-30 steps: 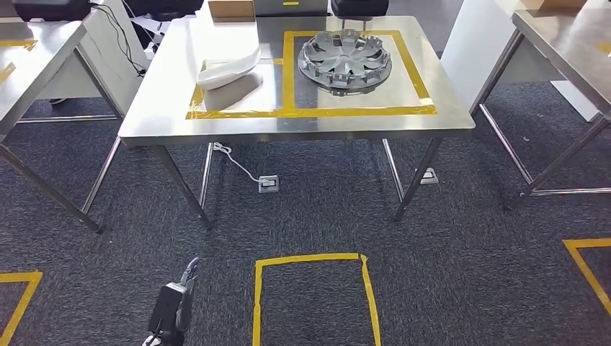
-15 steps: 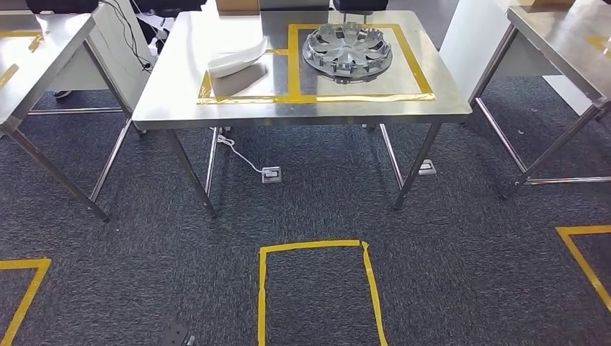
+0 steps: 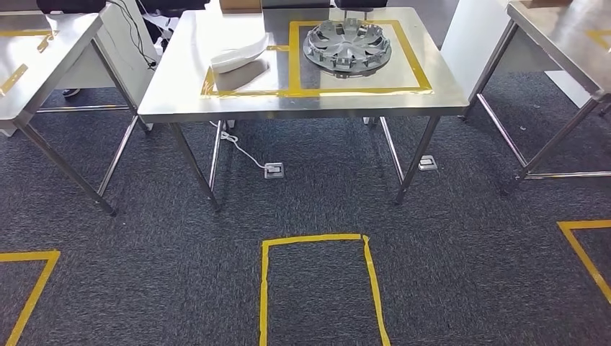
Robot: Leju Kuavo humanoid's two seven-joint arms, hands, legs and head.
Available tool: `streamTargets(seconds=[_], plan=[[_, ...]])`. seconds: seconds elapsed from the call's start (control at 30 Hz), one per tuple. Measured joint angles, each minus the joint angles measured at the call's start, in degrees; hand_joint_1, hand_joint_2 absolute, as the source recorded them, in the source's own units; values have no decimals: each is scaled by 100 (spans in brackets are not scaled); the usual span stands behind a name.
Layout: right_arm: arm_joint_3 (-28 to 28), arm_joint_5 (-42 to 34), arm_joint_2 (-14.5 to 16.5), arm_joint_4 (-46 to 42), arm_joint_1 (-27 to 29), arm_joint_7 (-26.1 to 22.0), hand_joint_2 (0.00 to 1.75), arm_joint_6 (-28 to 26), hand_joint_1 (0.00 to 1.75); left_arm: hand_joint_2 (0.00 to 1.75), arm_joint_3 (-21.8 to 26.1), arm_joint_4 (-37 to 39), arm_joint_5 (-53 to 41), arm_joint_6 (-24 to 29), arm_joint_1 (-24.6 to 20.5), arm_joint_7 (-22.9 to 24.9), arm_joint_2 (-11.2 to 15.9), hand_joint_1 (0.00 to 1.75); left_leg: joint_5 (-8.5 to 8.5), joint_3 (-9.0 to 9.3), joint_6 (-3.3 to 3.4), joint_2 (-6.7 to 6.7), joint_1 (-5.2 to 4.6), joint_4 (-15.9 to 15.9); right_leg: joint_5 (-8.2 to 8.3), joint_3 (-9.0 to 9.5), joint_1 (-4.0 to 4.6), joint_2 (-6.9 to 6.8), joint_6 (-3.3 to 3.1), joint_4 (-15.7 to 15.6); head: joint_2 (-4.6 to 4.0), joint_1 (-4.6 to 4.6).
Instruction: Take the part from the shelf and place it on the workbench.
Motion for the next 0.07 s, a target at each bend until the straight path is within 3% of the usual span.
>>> streamTargets(seconds=[0.07], plan=[[12,0,1,1,-4,15,0,1,0,175,12,3,1,-8,0,1,-5,0,26,-2,-37,-2,7,-21,14,-15,8,-1,-25,5,0,-3]])
